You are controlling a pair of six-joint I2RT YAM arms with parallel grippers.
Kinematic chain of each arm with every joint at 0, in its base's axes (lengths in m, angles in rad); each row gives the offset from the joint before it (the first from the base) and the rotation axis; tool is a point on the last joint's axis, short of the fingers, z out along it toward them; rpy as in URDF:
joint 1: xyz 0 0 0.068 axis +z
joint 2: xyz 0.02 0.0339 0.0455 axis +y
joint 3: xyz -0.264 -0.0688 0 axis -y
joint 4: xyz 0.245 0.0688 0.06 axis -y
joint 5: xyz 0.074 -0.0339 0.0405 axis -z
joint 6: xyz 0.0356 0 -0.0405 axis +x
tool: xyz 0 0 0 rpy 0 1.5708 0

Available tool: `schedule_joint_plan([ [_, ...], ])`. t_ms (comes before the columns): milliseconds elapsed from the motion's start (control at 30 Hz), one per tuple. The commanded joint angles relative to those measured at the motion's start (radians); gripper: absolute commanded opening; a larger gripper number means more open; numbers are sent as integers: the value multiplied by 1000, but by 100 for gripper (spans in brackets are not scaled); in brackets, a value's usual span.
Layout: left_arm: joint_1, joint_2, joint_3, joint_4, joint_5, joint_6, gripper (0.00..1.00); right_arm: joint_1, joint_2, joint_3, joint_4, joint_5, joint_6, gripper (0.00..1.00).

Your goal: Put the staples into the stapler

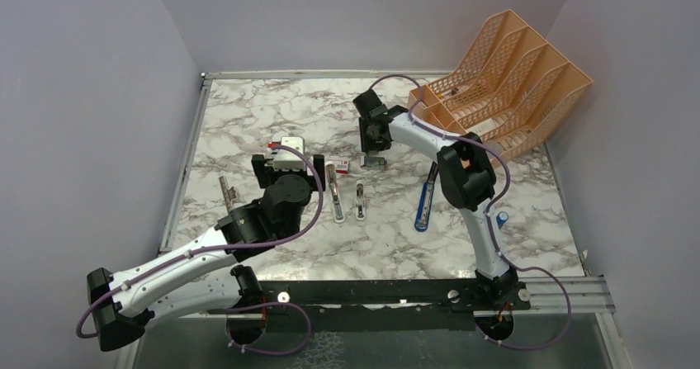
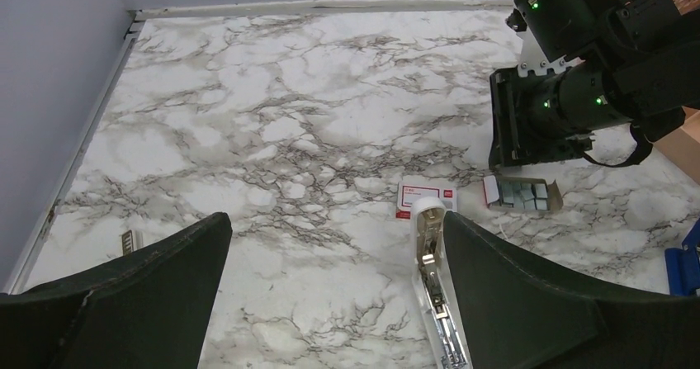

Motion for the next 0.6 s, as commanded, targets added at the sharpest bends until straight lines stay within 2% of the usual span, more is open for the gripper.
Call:
schedule_joint_plan([
  [0, 3, 14, 28, -30, -17, -35, 99, 18, -8, -25, -40, -36, -54, 44],
  [567, 3, 21, 32, -74, 4, -90, 99, 46, -200, -319, -22, -55, -140, 51],
])
